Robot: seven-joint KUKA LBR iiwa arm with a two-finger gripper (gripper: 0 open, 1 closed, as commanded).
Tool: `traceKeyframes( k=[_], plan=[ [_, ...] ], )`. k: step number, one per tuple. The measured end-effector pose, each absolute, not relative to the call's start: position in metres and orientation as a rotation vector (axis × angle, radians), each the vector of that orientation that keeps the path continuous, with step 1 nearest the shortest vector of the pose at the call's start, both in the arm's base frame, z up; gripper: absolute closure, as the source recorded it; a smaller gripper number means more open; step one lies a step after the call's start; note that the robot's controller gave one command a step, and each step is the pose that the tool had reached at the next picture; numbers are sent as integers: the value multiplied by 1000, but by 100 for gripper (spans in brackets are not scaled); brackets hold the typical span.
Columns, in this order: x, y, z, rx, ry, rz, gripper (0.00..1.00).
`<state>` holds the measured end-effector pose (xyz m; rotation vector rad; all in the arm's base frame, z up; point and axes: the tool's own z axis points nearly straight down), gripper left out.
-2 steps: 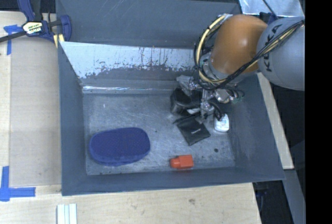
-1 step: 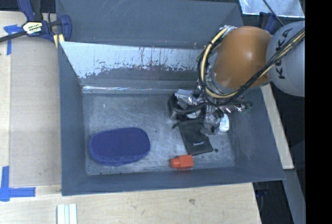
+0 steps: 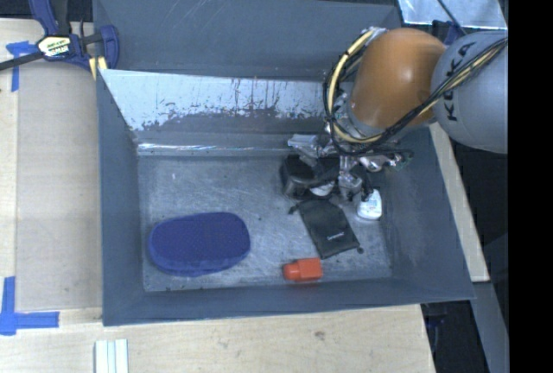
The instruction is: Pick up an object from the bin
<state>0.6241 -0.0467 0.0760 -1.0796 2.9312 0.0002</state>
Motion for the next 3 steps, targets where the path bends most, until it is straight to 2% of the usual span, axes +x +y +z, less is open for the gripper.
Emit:
traceKeyframes(
  k=[1,2,3],
  plan=[
    [624,-48,81,-1074,2933,-2,100],
    [617,-50,82,-1165,2880,-9,100],
    [617,-55,159,-1193,2901,-4,100]
  ],
)
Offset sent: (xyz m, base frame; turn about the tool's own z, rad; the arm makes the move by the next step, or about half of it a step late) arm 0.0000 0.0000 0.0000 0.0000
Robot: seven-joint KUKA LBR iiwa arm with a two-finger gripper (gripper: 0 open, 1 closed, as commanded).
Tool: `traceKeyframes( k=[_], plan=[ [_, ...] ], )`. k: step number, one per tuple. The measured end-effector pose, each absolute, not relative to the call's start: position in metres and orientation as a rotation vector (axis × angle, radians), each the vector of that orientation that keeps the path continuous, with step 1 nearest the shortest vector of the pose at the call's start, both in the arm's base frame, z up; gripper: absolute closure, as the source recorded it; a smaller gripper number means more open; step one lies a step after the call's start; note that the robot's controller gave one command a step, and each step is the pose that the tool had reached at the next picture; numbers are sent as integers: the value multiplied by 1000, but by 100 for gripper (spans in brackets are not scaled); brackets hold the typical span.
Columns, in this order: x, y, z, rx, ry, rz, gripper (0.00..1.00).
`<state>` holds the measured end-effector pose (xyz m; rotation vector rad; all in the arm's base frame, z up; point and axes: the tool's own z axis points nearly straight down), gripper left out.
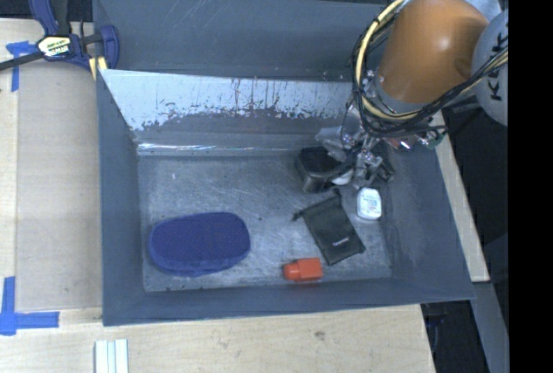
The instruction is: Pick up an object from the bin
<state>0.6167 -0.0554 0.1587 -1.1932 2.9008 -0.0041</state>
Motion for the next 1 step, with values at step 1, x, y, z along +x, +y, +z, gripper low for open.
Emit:
traceKeyframes(
  k=[1],
  plan=[
    [588,-45,223,-1197,2902,-1,100]
  ],
)
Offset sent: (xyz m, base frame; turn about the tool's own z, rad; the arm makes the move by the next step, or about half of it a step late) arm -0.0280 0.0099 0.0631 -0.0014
